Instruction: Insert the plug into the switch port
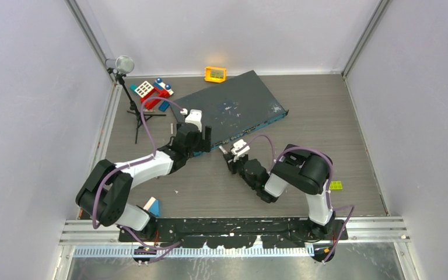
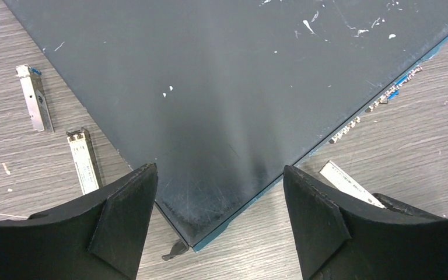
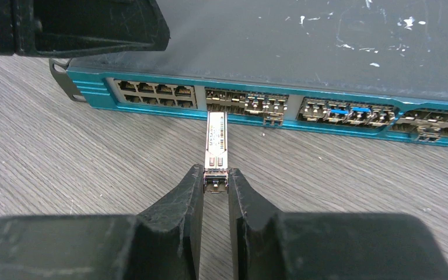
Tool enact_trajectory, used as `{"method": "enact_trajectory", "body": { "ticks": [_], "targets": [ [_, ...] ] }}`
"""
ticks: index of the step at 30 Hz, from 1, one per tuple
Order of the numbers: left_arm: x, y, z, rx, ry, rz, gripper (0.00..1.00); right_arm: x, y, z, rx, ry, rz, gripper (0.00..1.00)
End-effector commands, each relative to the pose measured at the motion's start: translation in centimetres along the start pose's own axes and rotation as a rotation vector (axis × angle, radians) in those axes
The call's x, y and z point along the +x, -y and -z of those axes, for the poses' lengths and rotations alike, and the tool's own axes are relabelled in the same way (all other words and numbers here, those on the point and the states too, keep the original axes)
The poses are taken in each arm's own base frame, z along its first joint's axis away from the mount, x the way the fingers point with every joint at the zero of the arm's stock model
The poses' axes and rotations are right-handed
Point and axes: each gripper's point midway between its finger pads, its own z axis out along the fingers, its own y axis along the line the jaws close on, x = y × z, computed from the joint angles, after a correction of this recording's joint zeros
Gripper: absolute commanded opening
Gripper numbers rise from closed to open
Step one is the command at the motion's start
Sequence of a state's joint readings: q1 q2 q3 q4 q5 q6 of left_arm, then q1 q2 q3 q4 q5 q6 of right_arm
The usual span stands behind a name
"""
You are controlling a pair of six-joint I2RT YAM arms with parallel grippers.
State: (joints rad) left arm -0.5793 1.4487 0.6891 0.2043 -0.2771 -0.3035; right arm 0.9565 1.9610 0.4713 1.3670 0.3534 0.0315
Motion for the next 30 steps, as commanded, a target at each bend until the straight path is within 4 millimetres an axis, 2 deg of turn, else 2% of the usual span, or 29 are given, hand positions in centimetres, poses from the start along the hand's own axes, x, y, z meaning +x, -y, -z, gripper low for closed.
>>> {"method": "enact_trajectory", "body": {
  "ticks": [1, 11, 30],
  "targets": [
    [-2.0, -0.6, -0.3, -0.046, 0.046, -0.004, 0.8, -1.8, -0.5, -1.1, 0.009, 0.077, -0.05, 0.0],
    [-1.8, -0.6, -0.4, -0.049, 0.04, -0.008, 0.8, -1.1, 0.2, -1.6, 0.057, 0.068, -0.047, 0.0],
    [-1.6, -0.5, -0.6, -0.042, 0.033, -0.01, 0.79, -2.6, -0.1, -1.9, 0.057, 0.105, -0.096, 0.0]
  ]
}}
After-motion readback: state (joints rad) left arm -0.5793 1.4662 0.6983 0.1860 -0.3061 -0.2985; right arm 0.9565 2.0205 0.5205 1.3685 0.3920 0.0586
